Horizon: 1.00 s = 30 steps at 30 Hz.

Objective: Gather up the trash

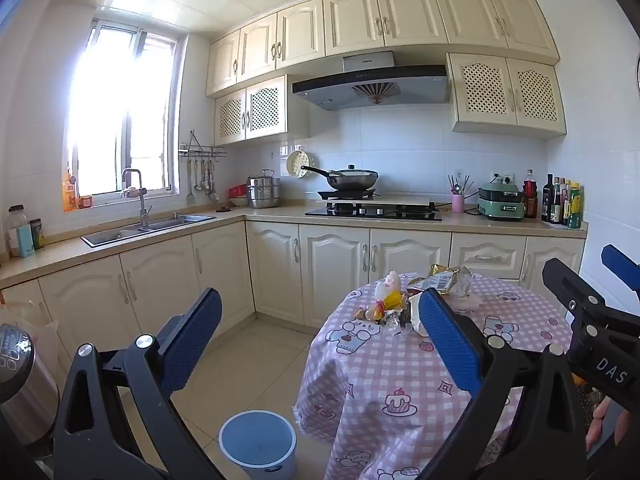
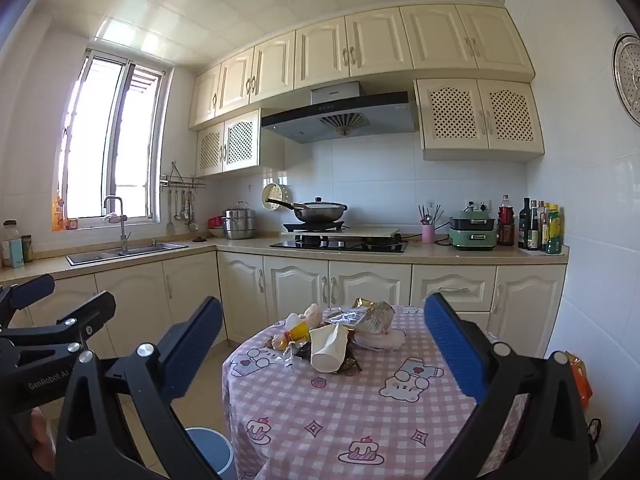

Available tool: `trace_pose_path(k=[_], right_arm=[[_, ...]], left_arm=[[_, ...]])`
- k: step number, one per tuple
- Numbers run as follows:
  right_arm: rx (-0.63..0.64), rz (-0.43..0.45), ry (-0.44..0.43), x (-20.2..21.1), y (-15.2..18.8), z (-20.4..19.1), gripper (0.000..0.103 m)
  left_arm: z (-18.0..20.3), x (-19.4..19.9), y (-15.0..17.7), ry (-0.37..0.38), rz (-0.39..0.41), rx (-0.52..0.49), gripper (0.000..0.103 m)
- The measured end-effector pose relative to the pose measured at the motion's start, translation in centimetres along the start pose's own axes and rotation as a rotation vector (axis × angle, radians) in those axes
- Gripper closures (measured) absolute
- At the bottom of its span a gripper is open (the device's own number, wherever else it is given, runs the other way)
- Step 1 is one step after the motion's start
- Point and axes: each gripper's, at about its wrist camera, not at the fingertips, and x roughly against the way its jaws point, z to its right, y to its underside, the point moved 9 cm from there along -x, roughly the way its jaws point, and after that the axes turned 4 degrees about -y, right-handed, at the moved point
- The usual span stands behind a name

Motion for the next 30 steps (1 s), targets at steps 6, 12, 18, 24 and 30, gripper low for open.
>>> trace_pose_path(k=[6, 12, 18, 24, 30], right_arm=[[0.001, -0.002, 0.001, -0.1, 0.1, 0.0, 0.004], [-0.003, -0.002, -0.002, 0.3, 0.0, 0.0, 0.004], [-0.001, -0.009, -0.004, 0.4, 0.5, -0.3, 0.004], [-0.003, -0.014, -0.005, -0.6, 1.0, -0.3, 0.004], [-0.005, -0.021, -0.007, -0.7, 1.2, -0.4, 0.004]], left_arm=[[0.0, 0.0, 0.0, -0.001, -0.005, -0.004, 0.007], [0.0, 0.0, 0.1, -0.001, -0.007, -0.005, 0.007], [0.0, -0.1, 0.1, 0.001, -0.009, -0.004, 0.007], [-0.4, -0.1, 0.3, 0.0, -0.009, 0.001, 0.007], [-0.3, -0.3, 0.7, 0.0, -0.012, 0.003, 0.007]])
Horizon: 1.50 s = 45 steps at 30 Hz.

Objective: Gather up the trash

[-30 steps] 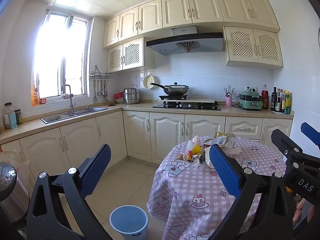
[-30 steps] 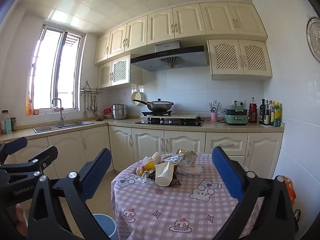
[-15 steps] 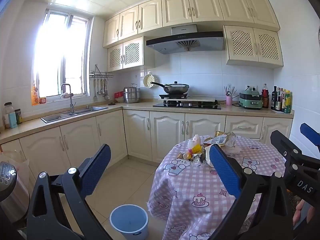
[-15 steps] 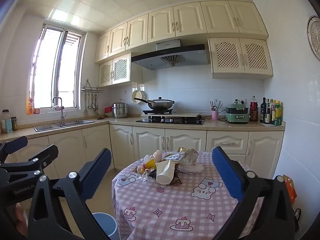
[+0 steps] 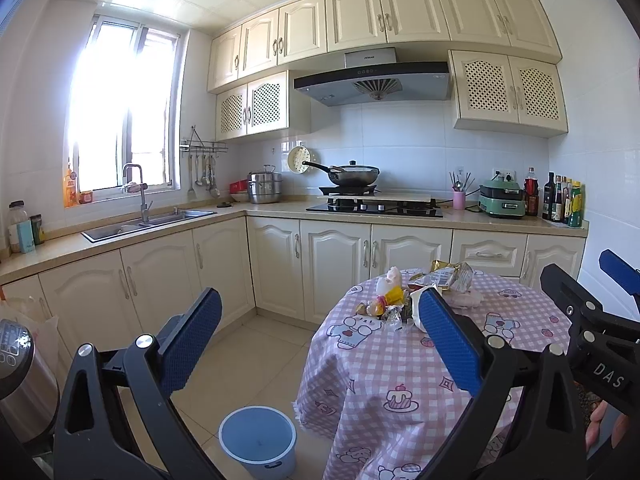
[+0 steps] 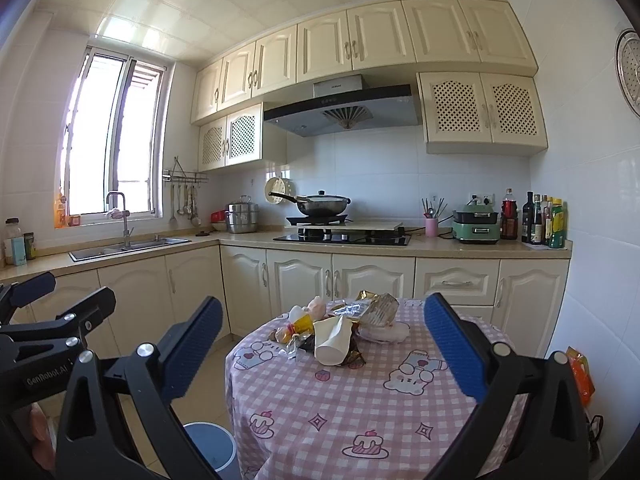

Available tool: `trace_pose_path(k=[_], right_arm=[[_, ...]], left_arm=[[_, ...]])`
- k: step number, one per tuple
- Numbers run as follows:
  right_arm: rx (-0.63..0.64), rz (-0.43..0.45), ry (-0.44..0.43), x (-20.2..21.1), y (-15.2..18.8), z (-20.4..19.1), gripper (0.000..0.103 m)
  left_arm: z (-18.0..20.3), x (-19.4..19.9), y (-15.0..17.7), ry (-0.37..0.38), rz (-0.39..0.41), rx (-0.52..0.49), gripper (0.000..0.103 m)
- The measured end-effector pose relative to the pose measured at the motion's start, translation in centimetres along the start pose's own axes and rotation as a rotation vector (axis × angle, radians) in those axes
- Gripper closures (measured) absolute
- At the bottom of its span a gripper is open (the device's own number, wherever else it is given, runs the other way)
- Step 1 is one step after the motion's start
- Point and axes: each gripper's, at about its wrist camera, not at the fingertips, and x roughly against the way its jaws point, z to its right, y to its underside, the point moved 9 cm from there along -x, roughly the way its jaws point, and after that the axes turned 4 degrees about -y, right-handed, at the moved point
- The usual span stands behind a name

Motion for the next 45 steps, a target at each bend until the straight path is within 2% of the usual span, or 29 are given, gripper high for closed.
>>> trace_pose_path(k=[45], right_arm=[[-0.002, -0.012, -0.011, -0.49, 0.51, -0.47, 0.004]], left_arm=[[0.04, -0.23, 0.52, -0.002, -0.011, 0.0, 0.007]])
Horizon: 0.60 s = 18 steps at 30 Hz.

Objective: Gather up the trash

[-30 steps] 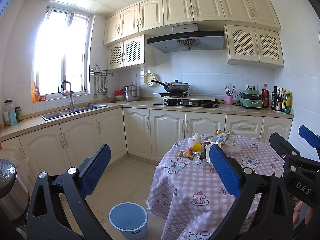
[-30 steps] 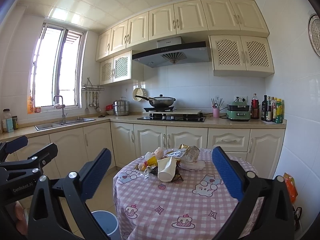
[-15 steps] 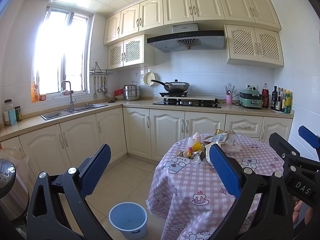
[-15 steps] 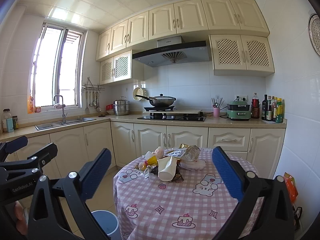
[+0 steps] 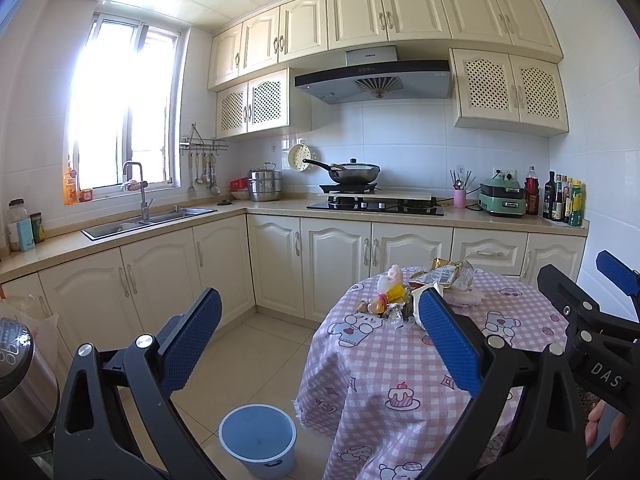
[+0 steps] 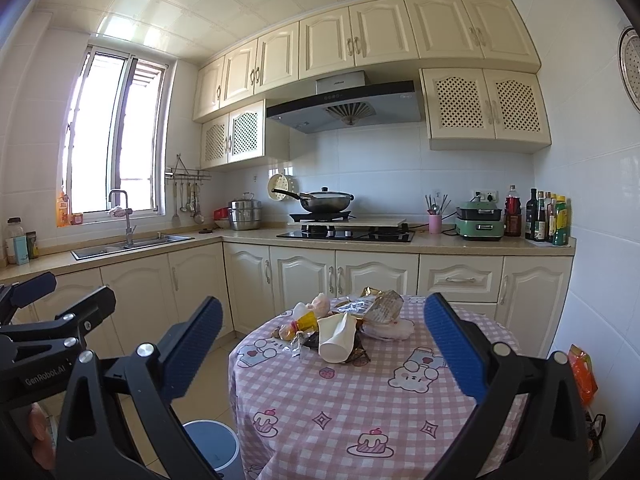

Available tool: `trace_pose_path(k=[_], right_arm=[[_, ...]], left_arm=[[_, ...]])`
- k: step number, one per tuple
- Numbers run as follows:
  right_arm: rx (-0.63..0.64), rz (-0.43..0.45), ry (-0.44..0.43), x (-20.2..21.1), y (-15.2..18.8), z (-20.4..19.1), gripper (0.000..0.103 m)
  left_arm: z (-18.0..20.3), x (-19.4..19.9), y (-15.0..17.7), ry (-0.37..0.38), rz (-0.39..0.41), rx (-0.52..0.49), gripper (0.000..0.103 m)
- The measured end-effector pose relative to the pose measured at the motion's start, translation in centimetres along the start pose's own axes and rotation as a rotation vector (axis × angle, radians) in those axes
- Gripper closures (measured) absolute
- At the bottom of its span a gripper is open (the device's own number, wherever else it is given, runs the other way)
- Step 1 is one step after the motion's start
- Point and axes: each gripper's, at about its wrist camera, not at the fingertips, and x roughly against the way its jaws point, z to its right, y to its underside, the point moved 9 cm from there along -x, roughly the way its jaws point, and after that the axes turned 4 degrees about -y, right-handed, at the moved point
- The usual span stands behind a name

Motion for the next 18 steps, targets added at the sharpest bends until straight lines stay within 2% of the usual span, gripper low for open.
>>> trace_pose_path(k=[12, 18], right_arm=[[-0.034, -0.006, 0.003, -1.0, 0.1, 0.4, 0.004], [-0.058, -0.066, -0.006, -3.6, 1.4, 0.9, 0.004]], left_arm=[[-0.2, -1.2, 0.1, 0.0, -0.017, -0.001, 0.007], [-0.3, -3.7, 0.8, -0.001, -0.065, 0.009, 0.007]])
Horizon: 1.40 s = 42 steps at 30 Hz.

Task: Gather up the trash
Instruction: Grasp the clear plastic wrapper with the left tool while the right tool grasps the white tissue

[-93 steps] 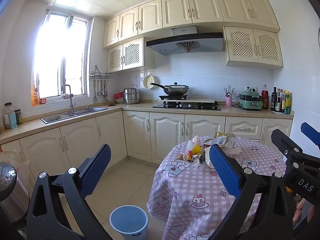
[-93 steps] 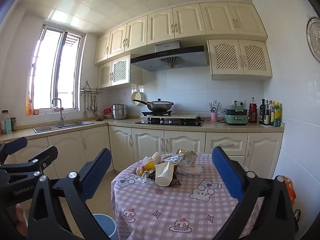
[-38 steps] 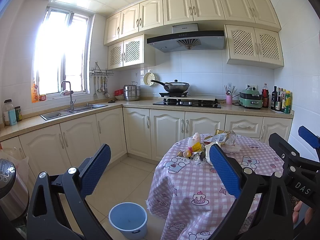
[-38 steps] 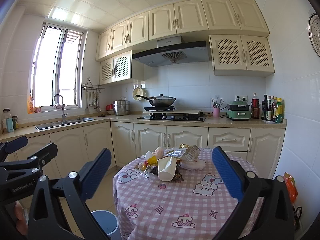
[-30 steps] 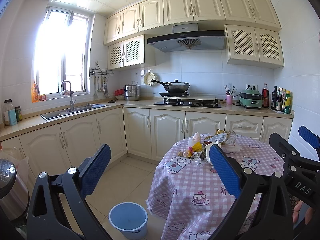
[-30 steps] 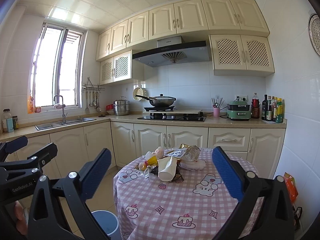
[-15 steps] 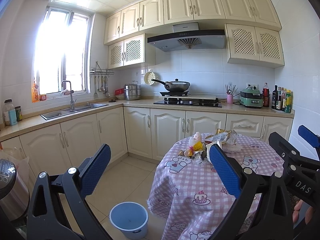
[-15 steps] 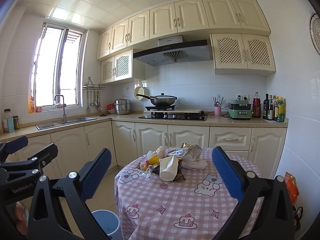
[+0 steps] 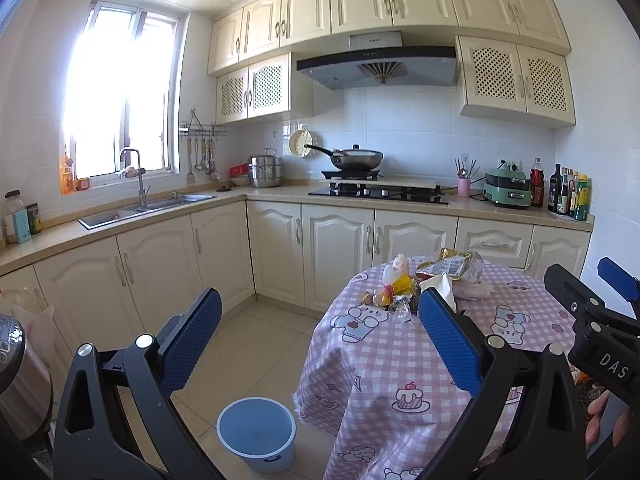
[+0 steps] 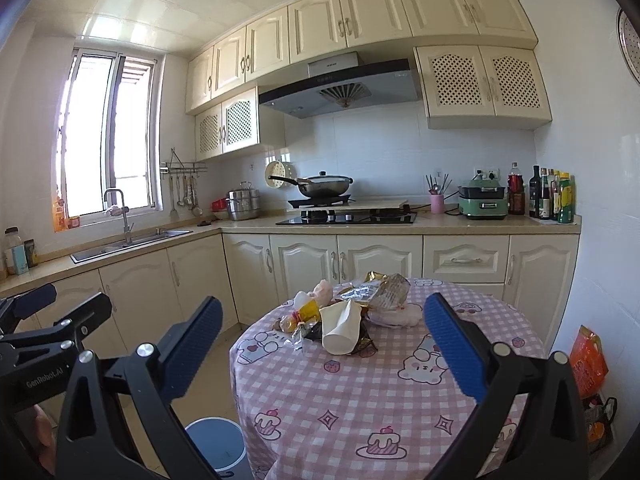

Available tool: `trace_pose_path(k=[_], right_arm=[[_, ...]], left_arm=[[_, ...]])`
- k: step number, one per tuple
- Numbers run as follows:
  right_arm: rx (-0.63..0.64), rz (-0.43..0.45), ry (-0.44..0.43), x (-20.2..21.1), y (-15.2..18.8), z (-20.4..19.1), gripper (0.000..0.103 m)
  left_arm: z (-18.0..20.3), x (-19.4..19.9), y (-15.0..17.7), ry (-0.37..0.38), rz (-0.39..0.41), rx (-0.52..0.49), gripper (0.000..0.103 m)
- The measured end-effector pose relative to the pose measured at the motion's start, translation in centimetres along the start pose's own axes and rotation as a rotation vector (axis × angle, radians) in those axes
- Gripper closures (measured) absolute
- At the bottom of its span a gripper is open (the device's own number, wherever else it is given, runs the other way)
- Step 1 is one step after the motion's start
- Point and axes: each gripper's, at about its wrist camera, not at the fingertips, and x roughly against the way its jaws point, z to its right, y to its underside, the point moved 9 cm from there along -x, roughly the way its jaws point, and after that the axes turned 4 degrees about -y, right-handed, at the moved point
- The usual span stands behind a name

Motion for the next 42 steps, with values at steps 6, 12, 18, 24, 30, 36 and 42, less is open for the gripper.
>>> trace_pose_path(k=[6, 12, 18, 24, 30, 36, 42], right_arm=[[-0.022, -0.065, 0.011, -3.3, 1.1, 1.3, 0.004], [-0.037, -0.138, 0.051, -7.4, 2.6, 3.7, 0.004], [-0.113, -0.24, 0.113, -12.1, 5.2, 8.0, 0.004], [-0.179, -0.311, 0.125, -17.5, 6.9, 10.6, 0.004], [-0.213, -0.362, 0.121, -22.5, 7.9, 11.5, 0.004], [-0.219, -0.413, 0.103, -25.9, 8.8, 11.2, 0.004], [-0.185, -0.456, 0.085, -28.2, 9.5, 9.9, 0.005]], left_arm=[[0.7, -3.4, 0.9, 0.005, -0.074, -0.01, 0.007], [2.6, -7.3, 1.5, 0.045, -0.147, -0.02, 0.008], [7.2, -12.3, 3.1, 0.143, -0.234, -0.059, 0.008], [10.5, -18.3, 4.9, 0.195, -0.333, -0.082, 0.008], [12.7, -23.9, 6.9, 0.236, -0.418, -0.11, 0.018], [14.0, -27.8, 9.4, 0.28, -0.517, -0.107, 0.043], [15.2, -27.9, 10.6, 0.371, -0.55, -0.107, 0.079]])
